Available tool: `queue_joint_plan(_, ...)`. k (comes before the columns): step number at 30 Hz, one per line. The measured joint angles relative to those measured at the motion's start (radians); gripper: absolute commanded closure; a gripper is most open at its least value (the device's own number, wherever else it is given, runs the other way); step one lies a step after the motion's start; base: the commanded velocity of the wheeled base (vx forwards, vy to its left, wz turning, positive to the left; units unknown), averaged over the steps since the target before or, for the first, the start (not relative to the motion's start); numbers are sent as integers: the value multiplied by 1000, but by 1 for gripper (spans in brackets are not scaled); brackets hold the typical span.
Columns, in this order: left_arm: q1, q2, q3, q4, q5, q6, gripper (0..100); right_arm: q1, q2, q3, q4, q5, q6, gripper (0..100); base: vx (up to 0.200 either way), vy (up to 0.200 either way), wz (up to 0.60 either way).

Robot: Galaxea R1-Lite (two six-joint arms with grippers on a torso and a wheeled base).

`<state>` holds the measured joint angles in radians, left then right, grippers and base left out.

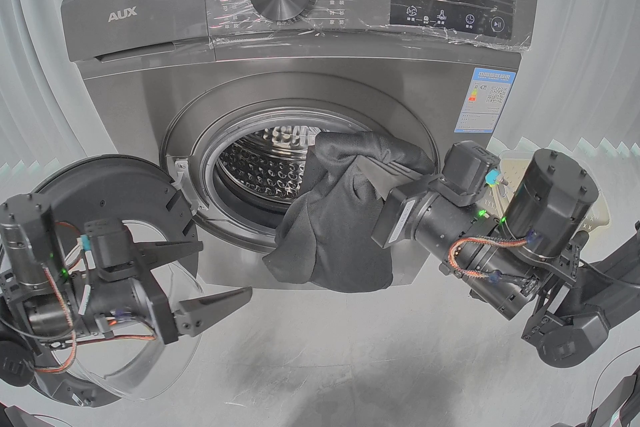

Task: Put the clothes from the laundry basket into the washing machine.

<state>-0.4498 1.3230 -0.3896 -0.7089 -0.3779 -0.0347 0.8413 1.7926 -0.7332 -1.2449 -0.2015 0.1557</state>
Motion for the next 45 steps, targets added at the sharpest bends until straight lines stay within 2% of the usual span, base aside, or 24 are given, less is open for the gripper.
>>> queue_joint_plan(8, -25, 181, -43, -88, 10, -2, 0, 11, 12, -5, -4, -3, 4, 100, 0, 0, 0)
queue_joint_plan(12, -27, 252, -73, -108, 44, -2, 0, 13, 14, -7, -4, -4, 5, 100, 0, 0, 0)
queue_joint_plan(17, -31, 326, -94, -115, 62, 2, 0, 15, 15, -4, -4, -4, 6, 100, 0, 0, 0)
queue_joint_plan(38, -13, 541, -110, -307, 63, 1, 0, 31, 12, 20, -31, -7, 6, 100, 0, 0, 0)
queue_joint_plan(45, 0, 603, -126, -344, 46, 1, 0, 37, 11, 21, -31, -11, 6, 100, 0, 0, 0)
